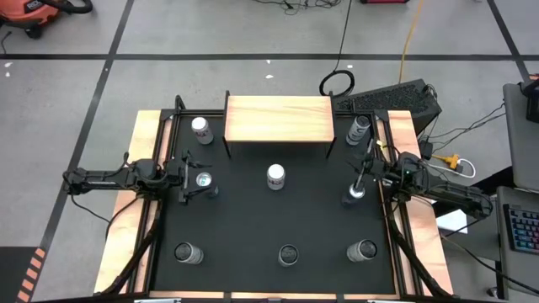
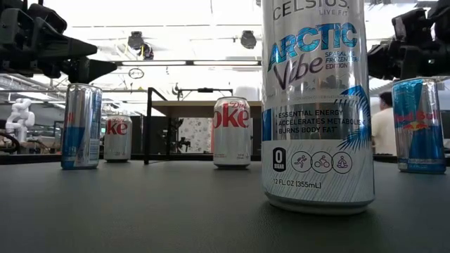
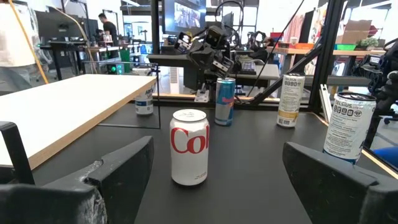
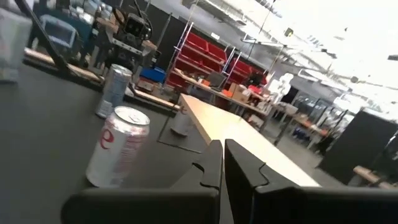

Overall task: Place canned beverage on shelf
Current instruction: Put the right blue soda can on the shelf

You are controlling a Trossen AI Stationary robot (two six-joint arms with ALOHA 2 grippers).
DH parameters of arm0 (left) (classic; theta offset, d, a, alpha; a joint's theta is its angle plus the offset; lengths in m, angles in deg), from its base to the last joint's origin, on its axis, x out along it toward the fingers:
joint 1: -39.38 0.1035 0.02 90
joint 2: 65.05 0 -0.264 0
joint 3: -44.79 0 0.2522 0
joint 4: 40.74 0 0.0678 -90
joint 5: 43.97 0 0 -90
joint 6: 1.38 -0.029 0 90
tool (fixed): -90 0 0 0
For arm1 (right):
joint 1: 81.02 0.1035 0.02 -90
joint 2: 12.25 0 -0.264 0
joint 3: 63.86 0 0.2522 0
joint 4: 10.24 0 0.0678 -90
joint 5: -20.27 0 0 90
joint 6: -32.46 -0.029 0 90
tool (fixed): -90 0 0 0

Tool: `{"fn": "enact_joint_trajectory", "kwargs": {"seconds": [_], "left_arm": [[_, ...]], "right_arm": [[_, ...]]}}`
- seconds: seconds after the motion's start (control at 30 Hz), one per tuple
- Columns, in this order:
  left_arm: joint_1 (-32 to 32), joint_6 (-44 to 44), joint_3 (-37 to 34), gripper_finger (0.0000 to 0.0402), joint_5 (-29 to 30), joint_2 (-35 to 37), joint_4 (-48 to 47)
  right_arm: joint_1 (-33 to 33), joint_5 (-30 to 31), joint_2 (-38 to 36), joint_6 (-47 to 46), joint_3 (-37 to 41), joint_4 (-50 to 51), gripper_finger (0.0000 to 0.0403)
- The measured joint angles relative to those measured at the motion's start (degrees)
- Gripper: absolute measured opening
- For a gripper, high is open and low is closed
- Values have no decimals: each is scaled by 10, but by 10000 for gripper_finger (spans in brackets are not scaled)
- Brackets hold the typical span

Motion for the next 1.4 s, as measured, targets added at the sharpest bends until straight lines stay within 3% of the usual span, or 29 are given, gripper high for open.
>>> {"fn": "enact_joint_trajectory", "kwargs": {"seconds": [0.33, 0.63, 1.4], "left_arm": [[0, 0, 0, 361, 0, 0, 0], [0, 0, 0, 361, 0, 0, 0], [0, -31, 0, 361, 7, 0, 2]], "right_arm": [[0, 0, 0, -62, 0, -13, 0], [0, 0, 0, -199, 0, -18, 0], [0, -1, 0, -201, 0, -14, 0]]}}
